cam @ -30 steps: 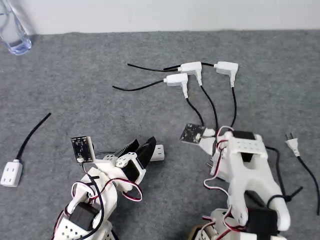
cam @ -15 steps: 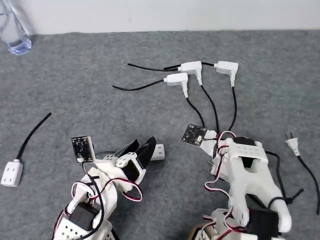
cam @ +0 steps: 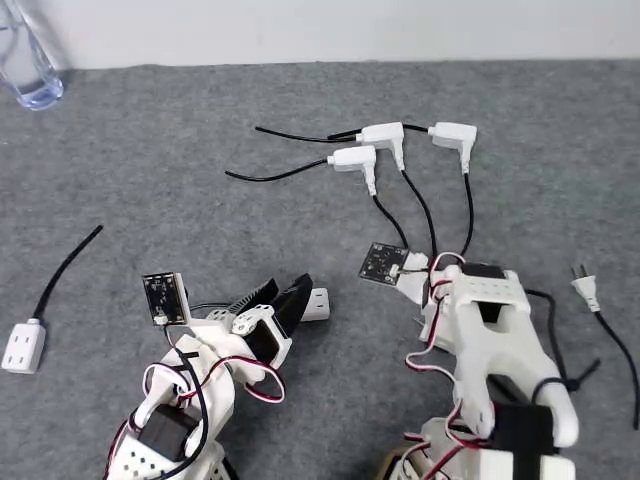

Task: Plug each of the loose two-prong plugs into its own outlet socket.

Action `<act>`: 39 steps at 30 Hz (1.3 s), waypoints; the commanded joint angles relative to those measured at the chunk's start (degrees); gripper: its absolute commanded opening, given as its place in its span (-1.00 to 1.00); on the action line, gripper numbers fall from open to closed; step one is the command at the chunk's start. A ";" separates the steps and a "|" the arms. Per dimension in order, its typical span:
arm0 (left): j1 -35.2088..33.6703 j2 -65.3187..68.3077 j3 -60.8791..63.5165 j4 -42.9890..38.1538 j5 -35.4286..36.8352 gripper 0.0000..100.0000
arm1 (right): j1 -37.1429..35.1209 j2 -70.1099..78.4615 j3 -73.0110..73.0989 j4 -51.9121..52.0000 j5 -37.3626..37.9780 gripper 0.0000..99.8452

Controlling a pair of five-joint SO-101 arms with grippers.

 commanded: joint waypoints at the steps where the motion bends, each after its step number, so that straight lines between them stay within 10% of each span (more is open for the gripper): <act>1: 0.18 -0.53 -0.57 0.09 0.00 -0.63 | -1.36 1.10 -1.32 1.10 0.62 -0.98; 17: 0.18 -0.53 -0.57 0.09 0.00 -0.63 | -3.65 -2.24 -20.84 19.12 -13.45 -0.98; 39: 0.70 -0.70 -0.57 0.09 0.35 -0.63 | -30.90 -15.34 -24.18 34.42 -25.85 -0.98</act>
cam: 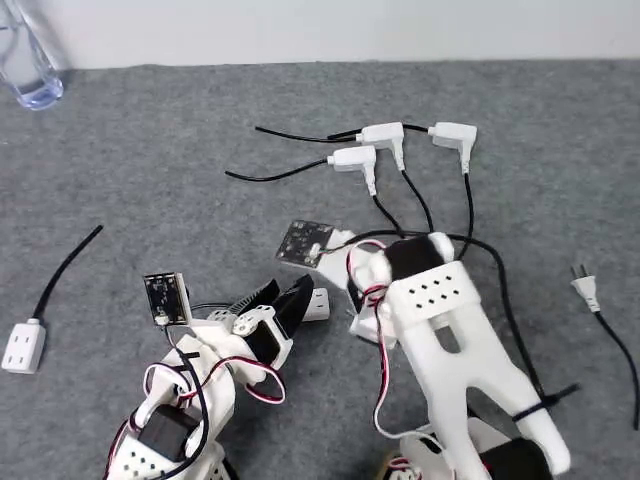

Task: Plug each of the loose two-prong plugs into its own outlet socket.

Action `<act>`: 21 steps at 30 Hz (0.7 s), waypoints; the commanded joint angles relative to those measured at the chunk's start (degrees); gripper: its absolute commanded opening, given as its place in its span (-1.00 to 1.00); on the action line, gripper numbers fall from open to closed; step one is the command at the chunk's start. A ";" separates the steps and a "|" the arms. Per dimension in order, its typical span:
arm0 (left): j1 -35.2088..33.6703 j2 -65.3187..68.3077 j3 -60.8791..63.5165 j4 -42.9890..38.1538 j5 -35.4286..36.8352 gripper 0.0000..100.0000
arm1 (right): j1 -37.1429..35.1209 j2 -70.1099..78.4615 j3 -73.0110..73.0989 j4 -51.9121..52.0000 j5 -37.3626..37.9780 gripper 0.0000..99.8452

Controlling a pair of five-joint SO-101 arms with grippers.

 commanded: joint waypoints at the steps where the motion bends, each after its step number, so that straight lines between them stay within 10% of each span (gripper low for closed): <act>1: 0.35 -0.70 -0.57 0.09 0.35 -0.63 | -3.30 -2.07 -5.80 2.77 -0.70 -0.98; 21: 0.00 -0.79 -0.57 0.09 0.35 -0.63 | -17.10 -1.54 -21.01 12.53 -9.23 -0.98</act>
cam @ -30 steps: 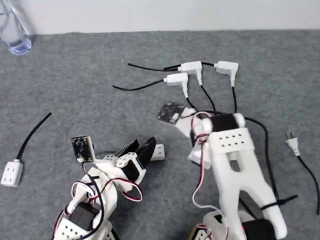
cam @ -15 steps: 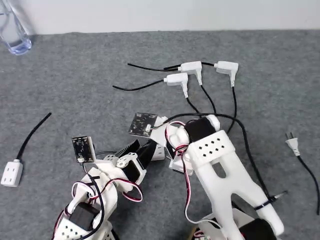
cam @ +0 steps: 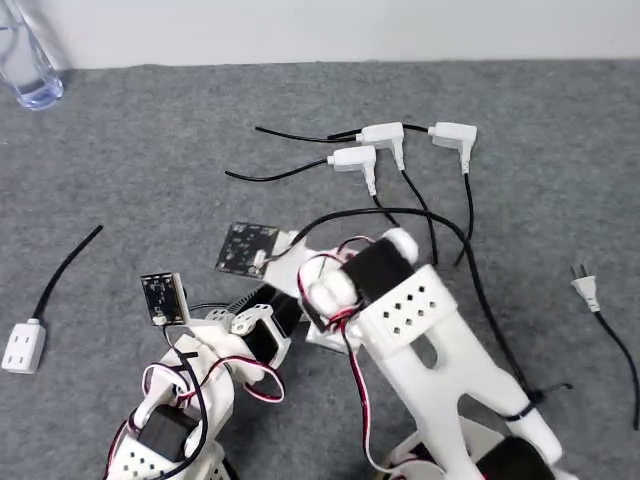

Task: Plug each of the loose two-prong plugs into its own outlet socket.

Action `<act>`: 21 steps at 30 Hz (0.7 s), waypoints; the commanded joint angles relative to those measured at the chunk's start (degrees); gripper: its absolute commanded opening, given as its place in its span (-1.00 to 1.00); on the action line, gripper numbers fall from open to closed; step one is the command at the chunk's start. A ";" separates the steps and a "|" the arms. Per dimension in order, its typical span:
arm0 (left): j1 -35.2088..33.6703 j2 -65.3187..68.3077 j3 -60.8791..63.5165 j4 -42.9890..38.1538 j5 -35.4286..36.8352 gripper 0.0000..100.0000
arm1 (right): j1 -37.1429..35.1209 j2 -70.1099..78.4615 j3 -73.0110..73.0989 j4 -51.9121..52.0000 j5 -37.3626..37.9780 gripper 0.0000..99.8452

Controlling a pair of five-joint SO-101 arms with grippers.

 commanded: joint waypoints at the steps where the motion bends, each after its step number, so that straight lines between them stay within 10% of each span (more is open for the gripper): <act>1: 0.18 -0.70 -0.57 0.00 0.35 -0.63 | -1.89 -1.54 -3.34 0.40 -0.70 -0.98; 21: 0.18 -0.70 -0.57 0.00 0.35 -0.63 | -1.80 -2.07 -11.16 0.57 -3.34 -0.98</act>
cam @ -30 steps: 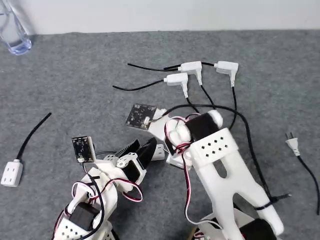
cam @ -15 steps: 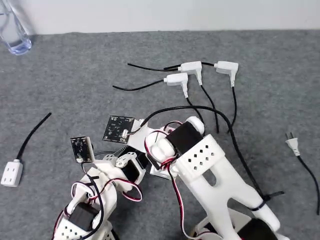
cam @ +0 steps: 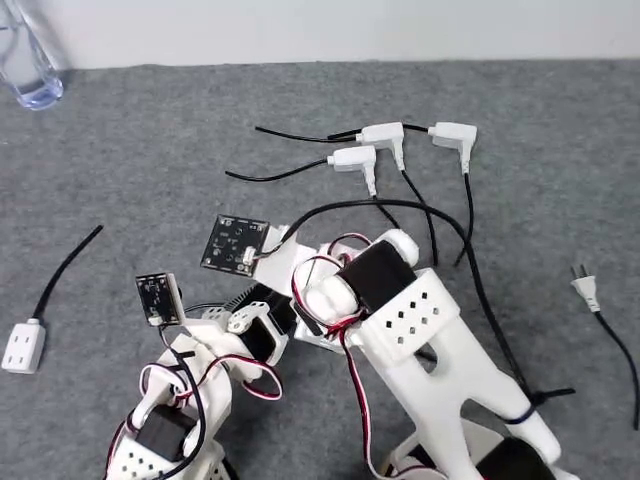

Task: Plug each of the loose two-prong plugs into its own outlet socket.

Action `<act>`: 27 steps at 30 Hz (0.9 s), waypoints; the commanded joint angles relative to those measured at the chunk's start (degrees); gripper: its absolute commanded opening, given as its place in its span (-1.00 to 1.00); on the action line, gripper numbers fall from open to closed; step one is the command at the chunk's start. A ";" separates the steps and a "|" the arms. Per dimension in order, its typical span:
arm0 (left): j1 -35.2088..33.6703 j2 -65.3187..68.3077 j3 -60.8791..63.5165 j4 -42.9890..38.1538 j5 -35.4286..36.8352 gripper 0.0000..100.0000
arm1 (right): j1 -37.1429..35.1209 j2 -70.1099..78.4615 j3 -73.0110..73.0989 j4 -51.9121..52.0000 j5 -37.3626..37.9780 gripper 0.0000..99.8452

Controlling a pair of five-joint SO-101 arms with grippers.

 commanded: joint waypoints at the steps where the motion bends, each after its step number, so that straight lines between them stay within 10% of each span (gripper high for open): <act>1: 0.35 0.09 -0.40 0.09 0.26 -0.63 | -0.57 -2.07 -4.66 -0.40 -0.97 -0.98; 27: 0.26 0.26 -0.40 0.09 0.18 -0.63 | 3.47 -6.81 -2.99 -0.92 -1.58 -0.98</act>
